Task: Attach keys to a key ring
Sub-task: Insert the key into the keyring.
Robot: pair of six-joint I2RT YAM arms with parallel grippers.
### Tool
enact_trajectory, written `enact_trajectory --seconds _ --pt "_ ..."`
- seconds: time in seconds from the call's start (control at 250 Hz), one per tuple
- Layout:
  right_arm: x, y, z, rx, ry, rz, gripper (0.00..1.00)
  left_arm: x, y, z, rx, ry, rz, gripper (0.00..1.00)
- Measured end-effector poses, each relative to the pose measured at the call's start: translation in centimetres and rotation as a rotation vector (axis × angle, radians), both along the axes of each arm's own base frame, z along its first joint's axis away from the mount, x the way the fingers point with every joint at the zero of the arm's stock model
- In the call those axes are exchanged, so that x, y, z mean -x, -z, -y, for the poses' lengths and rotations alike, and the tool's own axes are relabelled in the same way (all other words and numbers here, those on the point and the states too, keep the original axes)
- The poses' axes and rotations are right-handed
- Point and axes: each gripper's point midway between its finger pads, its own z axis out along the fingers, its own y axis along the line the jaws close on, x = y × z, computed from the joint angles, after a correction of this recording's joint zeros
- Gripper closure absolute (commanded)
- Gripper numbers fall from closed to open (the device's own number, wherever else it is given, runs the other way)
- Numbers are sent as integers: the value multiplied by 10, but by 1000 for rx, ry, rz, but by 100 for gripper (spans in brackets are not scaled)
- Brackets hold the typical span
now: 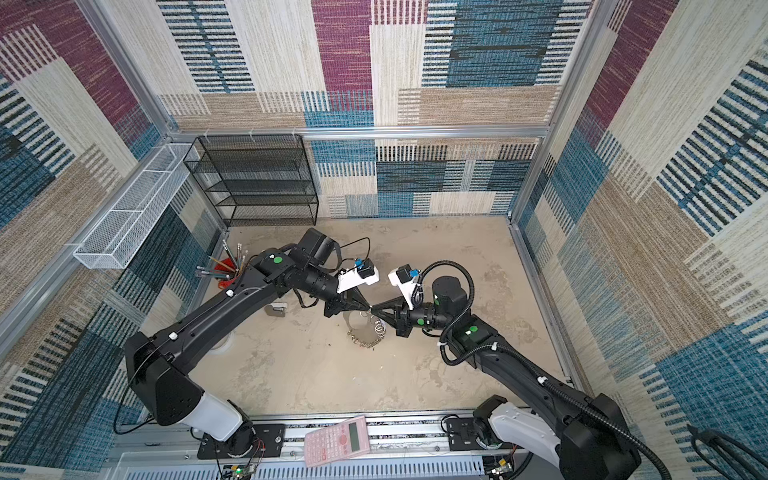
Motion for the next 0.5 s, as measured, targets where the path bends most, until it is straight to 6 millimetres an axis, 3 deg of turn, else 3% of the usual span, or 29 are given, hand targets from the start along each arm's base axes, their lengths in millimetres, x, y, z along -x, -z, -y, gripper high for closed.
enact_trajectory --seconds 0.18,0.34,0.5 --pt "1 -3 1 -4 0 10 100 2 -4 -1 13 -4 9 100" --pt "4 -7 1 -14 -9 22 79 8 -10 -6 51 -56 19 100" --pt "1 -7 2 -17 10 6 72 17 -11 -17 91 -98 36 100"
